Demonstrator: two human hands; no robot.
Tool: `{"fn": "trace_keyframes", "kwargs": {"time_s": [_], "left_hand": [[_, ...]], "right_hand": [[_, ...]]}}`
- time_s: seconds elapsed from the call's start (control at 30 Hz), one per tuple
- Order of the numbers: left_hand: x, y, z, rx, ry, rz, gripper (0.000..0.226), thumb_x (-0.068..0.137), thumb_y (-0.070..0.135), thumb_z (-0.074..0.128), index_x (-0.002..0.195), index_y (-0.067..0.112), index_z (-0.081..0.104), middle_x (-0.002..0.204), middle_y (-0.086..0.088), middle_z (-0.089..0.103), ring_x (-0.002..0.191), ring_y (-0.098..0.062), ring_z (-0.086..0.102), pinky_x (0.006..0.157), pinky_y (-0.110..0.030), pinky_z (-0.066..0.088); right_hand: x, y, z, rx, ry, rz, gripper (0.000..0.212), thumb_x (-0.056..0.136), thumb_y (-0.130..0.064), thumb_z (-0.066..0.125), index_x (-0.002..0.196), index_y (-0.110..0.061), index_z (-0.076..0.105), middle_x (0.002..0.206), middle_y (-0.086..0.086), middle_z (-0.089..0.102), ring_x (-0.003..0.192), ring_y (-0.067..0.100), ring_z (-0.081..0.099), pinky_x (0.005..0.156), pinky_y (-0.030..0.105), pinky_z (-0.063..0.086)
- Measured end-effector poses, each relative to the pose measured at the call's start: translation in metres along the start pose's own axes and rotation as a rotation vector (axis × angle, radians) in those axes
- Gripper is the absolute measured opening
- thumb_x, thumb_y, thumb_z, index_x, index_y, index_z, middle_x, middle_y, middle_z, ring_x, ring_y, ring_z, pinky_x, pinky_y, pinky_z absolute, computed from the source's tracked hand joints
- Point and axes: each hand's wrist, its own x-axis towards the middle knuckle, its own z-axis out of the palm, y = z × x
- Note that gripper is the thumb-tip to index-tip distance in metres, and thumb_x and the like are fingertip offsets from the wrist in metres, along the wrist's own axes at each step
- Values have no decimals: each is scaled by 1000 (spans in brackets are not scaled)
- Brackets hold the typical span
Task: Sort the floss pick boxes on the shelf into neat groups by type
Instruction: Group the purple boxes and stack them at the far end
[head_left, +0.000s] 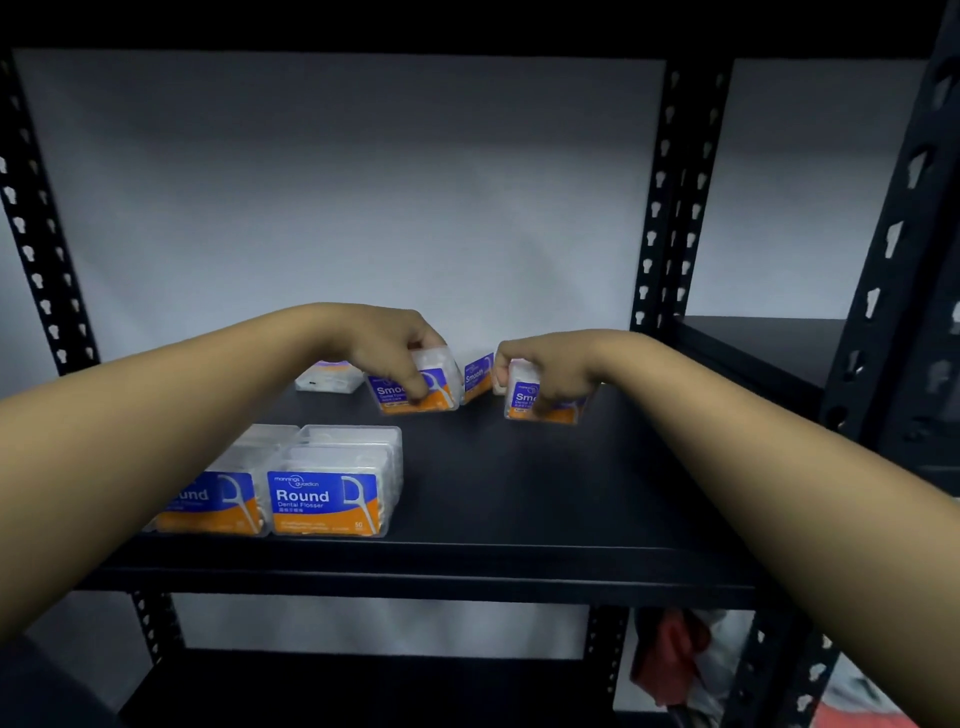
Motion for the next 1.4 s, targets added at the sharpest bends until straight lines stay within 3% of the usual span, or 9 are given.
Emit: {"fn": "trace_keyframes", "kwargs": {"time_s": [0.1,0.27,0.47,0.7,0.9,1.13,1.4], "left_hand": [[-4,11,2,-47,-30,5,30,82,6,74,110,18,75,99,-3,79,90,-22,76,72,-28,63],[-9,31,10,-101,-99,17,23,84,5,73,95,25,74,85,4,77,77,-12,73,65,-22,58],[-15,49,24,-47,-143,20,34,76,12,81,110,19,77,98,-4,80,90,-24,78,82,-36,63],[-16,64,32,12,-200,2,36,77,12,83,112,19,76,96,1,80,87,-18,77,86,-38,63],[-14,69,45,57,-281,40,32,78,11,83,109,17,77,98,0,80,91,-18,77,83,-34,63],[-13,73,50,41,-266,32,26,77,18,85,101,24,77,91,8,79,82,-10,75,83,-33,62],[-15,78,58,47,-212,-4,19,75,29,87,89,26,75,82,11,77,78,-9,73,80,-30,61]], "right_hand": [[-16,-4,-12,32,10,-19,47,83,-14,77,118,-40,58,118,2,62,96,30,70,76,50,65],[-46,-12,-25,1,-14,-24,46,82,-19,81,119,-42,63,111,-2,65,93,28,71,78,50,64],[-72,-17,-16,-37,-97,-30,35,82,-22,84,110,-34,67,101,-5,74,92,22,73,86,45,62],[-83,-17,0,-63,-179,-17,27,81,-26,85,96,-33,63,97,-8,72,93,19,72,90,42,60],[-81,-18,10,-80,-229,-14,34,81,-30,85,107,-33,63,100,-9,70,97,19,70,93,43,59],[-78,-23,10,-51,-236,-23,41,81,-31,85,118,-28,66,107,-6,71,99,19,71,93,43,59],[-77,-26,13,-54,-225,-3,41,82,-31,85,117,-27,64,105,-5,70,97,18,70,91,40,60]]}}
